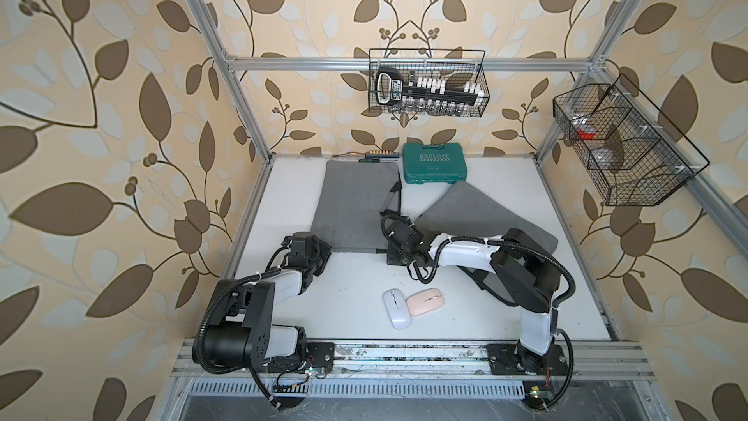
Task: Put the mouse into the laptop bag
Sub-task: Unzip the zipper on the zippered laptop bag.
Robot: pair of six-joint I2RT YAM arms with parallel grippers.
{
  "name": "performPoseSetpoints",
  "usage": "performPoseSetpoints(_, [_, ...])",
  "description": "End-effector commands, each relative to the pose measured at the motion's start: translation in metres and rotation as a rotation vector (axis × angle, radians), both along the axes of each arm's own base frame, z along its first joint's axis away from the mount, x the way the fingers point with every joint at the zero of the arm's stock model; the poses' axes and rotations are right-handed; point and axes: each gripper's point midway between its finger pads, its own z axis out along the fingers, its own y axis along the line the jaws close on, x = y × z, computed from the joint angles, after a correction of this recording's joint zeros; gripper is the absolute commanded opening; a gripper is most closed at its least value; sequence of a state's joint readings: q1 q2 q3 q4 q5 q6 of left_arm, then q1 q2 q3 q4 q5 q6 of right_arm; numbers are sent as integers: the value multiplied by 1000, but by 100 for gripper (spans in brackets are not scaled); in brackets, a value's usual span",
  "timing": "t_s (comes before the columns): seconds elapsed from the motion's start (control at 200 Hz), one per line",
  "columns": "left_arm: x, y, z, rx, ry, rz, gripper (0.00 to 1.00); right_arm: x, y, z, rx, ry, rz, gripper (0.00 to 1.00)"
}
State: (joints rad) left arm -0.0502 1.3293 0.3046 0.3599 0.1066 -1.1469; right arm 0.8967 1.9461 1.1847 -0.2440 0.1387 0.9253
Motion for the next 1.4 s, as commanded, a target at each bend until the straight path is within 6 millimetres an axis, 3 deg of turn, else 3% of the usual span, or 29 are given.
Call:
performPoseSetpoints(0.0, [-28,5,-20,18,91,45,0,-38,34,4,133,104,41,0])
performPoseSetpoints(0.13, [-43,10,-21,10,91,87,0,-46,64,15,177,79,81,0])
performPoseSetpoints(0.415, [-87,19,-12,7,64,156,0,-12,60,5,123,65,-5,0])
performPoseSetpoints(0.485, [-93,20,-8,0,43,164,0,-10,68,6,153,71,13,0])
performPoseSetpoints(0.705, [-90,19,6,14,3,137,2,-52,128,33,224,24,255,0])
performPoseSetpoints(0.91, [-83,18,-6,48,102,115,0,-70,120,24,182,25,275,0])
performPoseSetpoints(1.0, [-77,14,-10,35,112,105,0,-80,133,26,251,45,330,0])
performPoseSetpoints(1.135, [-80,22,-8,81,140,123,0,-85,138,28,241,31,396,0])
performPoseSetpoints(1.17, [-82,26,-5,103,141,133,8,-87,138,30,246,22,408,1])
performPoseSetpoints(1.205, [-84,30,0,122,137,142,20,-88,138,36,255,6,418,12])
performPoseSetpoints(1.285, [-91,40,14,170,127,157,66,-92,127,46,242,-37,426,41])
performPoseSetpoints(1.345, [-95,44,27,196,118,151,95,-93,112,52,208,-65,417,54])
performPoseSetpoints(1.395, [-95,43,42,213,106,119,99,-95,97,56,178,-80,403,62])
